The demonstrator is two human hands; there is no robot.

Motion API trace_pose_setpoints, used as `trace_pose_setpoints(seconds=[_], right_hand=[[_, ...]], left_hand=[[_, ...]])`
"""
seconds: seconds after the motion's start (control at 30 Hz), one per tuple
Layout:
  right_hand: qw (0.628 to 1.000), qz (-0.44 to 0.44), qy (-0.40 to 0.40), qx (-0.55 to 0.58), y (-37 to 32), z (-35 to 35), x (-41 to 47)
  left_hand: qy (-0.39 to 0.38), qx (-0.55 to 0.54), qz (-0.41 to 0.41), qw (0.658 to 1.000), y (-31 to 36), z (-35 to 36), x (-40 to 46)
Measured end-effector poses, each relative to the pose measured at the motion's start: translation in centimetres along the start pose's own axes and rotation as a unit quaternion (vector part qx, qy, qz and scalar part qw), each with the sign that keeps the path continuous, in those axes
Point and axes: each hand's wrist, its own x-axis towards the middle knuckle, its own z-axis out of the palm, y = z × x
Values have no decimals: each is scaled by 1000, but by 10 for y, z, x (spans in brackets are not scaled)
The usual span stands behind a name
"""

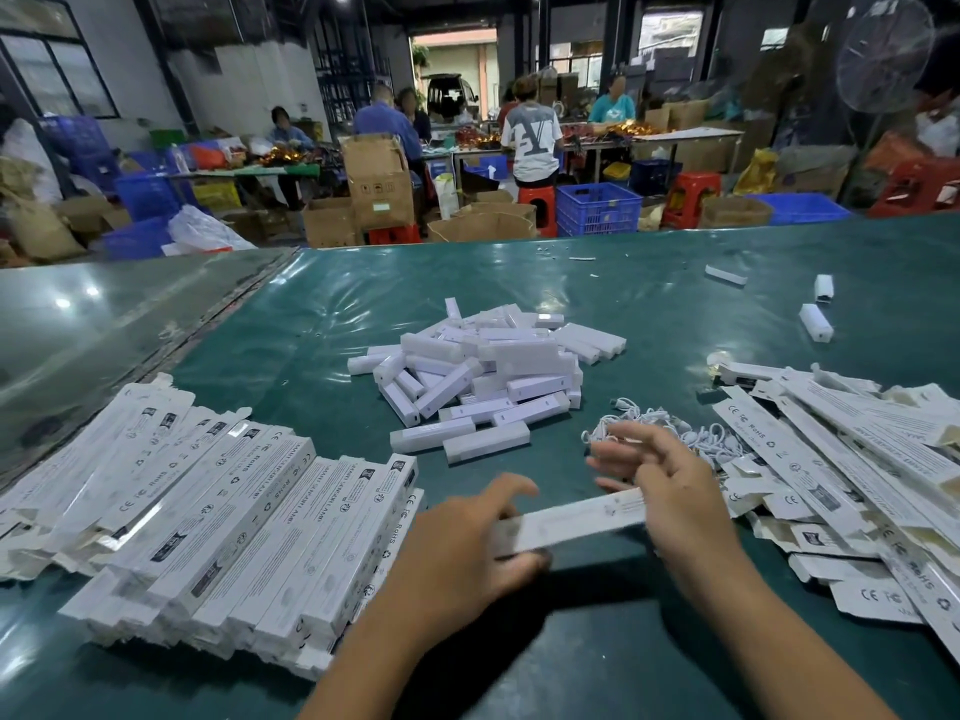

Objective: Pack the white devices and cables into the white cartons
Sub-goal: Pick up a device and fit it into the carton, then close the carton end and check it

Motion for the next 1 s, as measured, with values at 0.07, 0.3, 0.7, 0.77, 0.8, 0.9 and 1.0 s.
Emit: trace_pose_setpoints(seconds=[0.07, 0.3, 0.7, 0.77, 0.8, 0.9, 1.0], right_hand=[[997, 54, 28, 52, -1, -5, 6], [963, -31, -81, -256, 0, 31, 17], [577, -327, -267, -699, 13, 119, 87], [579, -325, -268, -698, 18, 114, 89], [586, -313, -273, -695, 18, 111, 88], [624, -266, -296, -673, 10, 105, 84], [669, -277, -265, -638, -9, 104, 71]], left_hand=[[4, -212, -27, 977, -4, -13, -1], [210, -507, -73, 833, -3, -14, 4], [68, -366, -59, 926, 19, 15, -1], [73, -341, -45, 936, 17, 17, -1], [94, -322, -42, 941, 16, 17, 0], [150, -272, -59, 949, 12, 12, 2], [173, -242, -93, 950, 10, 10, 3]])
